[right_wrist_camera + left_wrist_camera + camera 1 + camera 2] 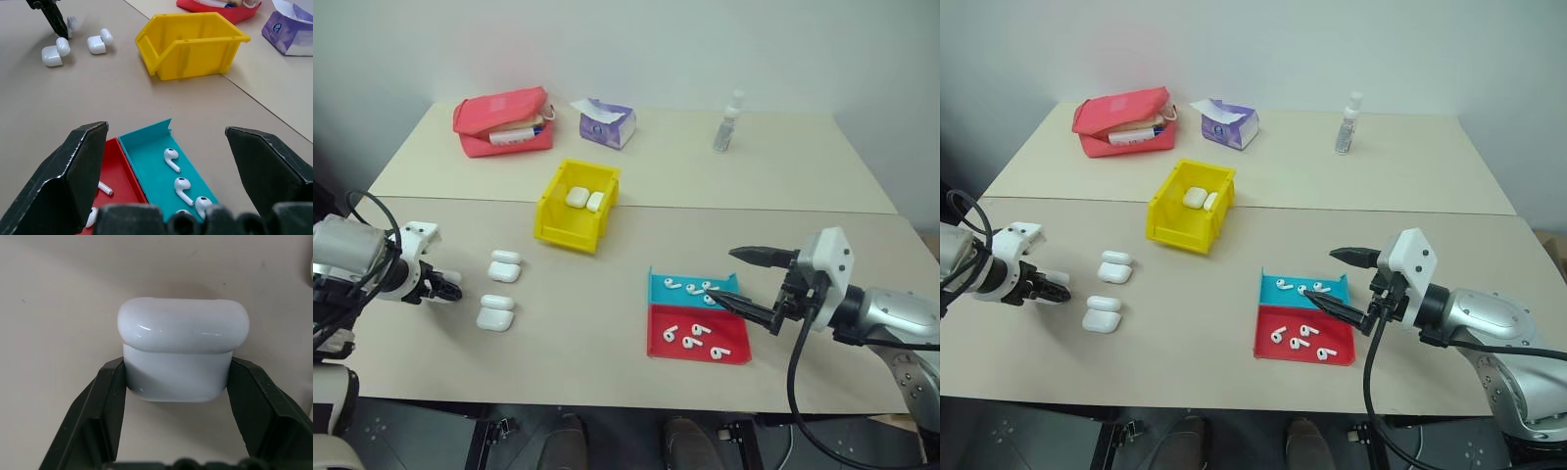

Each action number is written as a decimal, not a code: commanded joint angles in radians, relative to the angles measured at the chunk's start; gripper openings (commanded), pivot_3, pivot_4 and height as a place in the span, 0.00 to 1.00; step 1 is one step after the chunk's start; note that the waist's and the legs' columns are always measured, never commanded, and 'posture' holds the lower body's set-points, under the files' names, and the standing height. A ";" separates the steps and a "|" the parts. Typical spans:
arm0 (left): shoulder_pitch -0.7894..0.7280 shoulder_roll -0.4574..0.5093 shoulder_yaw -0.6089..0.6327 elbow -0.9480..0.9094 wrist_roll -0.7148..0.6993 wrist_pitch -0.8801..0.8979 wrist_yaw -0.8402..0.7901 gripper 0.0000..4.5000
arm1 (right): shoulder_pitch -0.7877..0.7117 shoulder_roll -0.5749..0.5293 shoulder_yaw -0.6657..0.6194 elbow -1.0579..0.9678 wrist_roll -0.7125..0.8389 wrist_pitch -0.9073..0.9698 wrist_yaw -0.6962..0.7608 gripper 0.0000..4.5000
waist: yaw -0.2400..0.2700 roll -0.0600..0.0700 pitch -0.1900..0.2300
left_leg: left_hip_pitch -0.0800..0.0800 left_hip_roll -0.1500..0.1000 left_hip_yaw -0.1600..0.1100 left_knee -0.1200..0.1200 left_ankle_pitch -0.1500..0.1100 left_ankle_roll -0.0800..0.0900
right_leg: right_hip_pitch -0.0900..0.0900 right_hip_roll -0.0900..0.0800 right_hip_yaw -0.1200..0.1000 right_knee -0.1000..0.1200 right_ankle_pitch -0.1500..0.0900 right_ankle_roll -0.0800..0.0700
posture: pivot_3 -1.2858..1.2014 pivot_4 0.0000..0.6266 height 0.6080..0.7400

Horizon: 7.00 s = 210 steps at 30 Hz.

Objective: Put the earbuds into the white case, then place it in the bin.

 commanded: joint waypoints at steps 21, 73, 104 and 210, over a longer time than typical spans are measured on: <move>0.246 -0.537 0.718 -0.611 -0.278 -0.798 0.016 0.62 | -0.126 -0.134 0.055 -0.017 -0.050 0.079 0.035 1.00 | 0.003 -0.001 0.000 | 0.002 0.000 -0.004 0.004 0.000 0.000 | 0.008 -0.001 -0.004 -0.002 0.001 0.001 | 0.52 0.24 1.00; 0.463 -0.450 0.448 -0.834 -0.554 -0.978 -0.410 0.62 | -0.499 -0.301 0.785 -0.189 -0.248 0.718 -0.043 0.66 | -0.023 0.000 -0.001 | 0.002 0.000 -0.006 0.004 0.000 0.000 | 0.008 -0.001 -0.005 -0.004 0.000 0.001 | 0.52 0.24 1.00; 0.495 -0.421 0.468 -0.871 -0.600 -0.972 -0.355 0.62 | -0.429 -0.323 0.824 -0.150 -0.456 0.488 0.100 0.14 | -0.024 0.000 -0.001 | 0.004 0.000 -0.006 0.003 0.000 0.000 | 0.010 -0.001 -0.005 -0.005 0.000 0.001 | 0.52 0.24 1.00; 0.195 -0.606 0.333 -0.603 -0.463 -0.975 -0.442 0.62 | -0.627 -0.169 0.445 0.419 -0.291 -0.186 0.402 1.00 | -0.030 0.003 0.001 | 0.001 0.000 -0.012 0.000 0.000 0.000 | 0.012 0.000 -0.011 -0.011 0.000 0.001 | 0.52 0.24 1.00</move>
